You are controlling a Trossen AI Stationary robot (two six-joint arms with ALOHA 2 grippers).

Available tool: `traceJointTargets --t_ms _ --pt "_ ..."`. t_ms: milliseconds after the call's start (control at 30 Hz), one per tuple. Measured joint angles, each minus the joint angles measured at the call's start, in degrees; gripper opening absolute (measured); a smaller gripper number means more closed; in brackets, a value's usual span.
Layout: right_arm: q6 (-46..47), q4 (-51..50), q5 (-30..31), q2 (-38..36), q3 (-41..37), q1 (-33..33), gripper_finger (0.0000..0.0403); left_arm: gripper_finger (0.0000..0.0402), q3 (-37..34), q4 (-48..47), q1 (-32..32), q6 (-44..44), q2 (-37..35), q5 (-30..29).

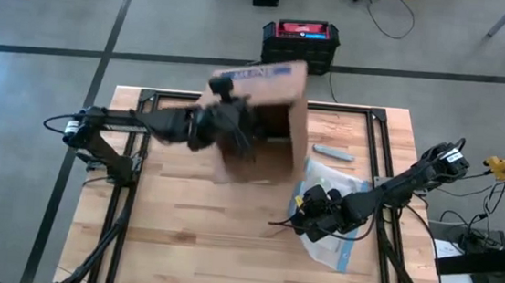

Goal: Unpack boxes
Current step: Put the black mini fan into the white zip bag

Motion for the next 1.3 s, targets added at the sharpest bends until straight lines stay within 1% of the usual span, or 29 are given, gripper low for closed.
traceJointTargets --t_ms 67,167,333,467,533,600,700,767,800,967,1067,1200,1300 --pt "-0.6 0.4 0.0 0.0 0.0 -0.4 0.0000 0.0001 2.9 0.7 1.0 0.0 -0.2 -1.7" --pt "-2.7 3.0 0.1 0.0 0.0 -0.6 0.0000 0.0000 5.3 0.9 0.7 -0.6 -0.8 -2.1" --pt "-10.1 12.3 -0.2 0.0 -0.1 -0.5 0.0000 0.0000 4.6 0.0 -0.3 -2.0 0.4 -3.6" --pt "-11.5 14.9 -0.9 -0.2 -0.1 -0.5 0.0000 0.0000 3.6 -2.0 -0.2 -4.1 2.2 -7.0" --pt "-13.3 17.5 -3.0 -0.5 -0.1 -0.6 0.0000 0.0000 2.9 -1.9 0.0 -5.0 3.1 -7.5" --pt "-17.2 21.5 -5.9 -1.0 -0.1 -0.7 0.0000 0.0000 1.8 -1.7 0.0 -7.2 4.2 -7.7" --pt "-22.4 26.0 -12.7 -1.0 0.0 -1.6 0.0000 0.0000 0.2 -1.5 -0.1 -12.3 6.4 -7.6" --pt "-23.9 24.8 -15.7 -0.9 0.0 -2.2 0.0000 0.0000 -0.1 -2.1 -0.3 -15.4 7.8 -7.9" --pt "-24.0 22.8 -15.9 -0.8 0.0 -2.5 0.0000 0.0000 -0.1 -2.6 -0.6 -16.6 8.3 -7.9" --pt "-19.6 7.3 -16.5 -0.8 0.0 -2.9 0.0000 0.0000 -0.4 -5.4 -2.2 -20.0 10.6 -9.2" --pt "-18.9 1.4 -18.6 -0.8 0.0 -2.1 0.0000 0.0000 -0.4 -9.0 -3.1 -27.6 10.2 -8.9" --pt "-20.0 0.7 -19.2 -2.8 0.0 -0.8 0.0001 0.0000 -0.3 -14.9 -4.8 -37.8 9.9 -7.1" --pt "-21.7 1.4 -18.8 -5.5 0.0 -0.3 0.0022 0.0000 -0.3 -17.6 -6.3 -41.2 9.9 -6.7"
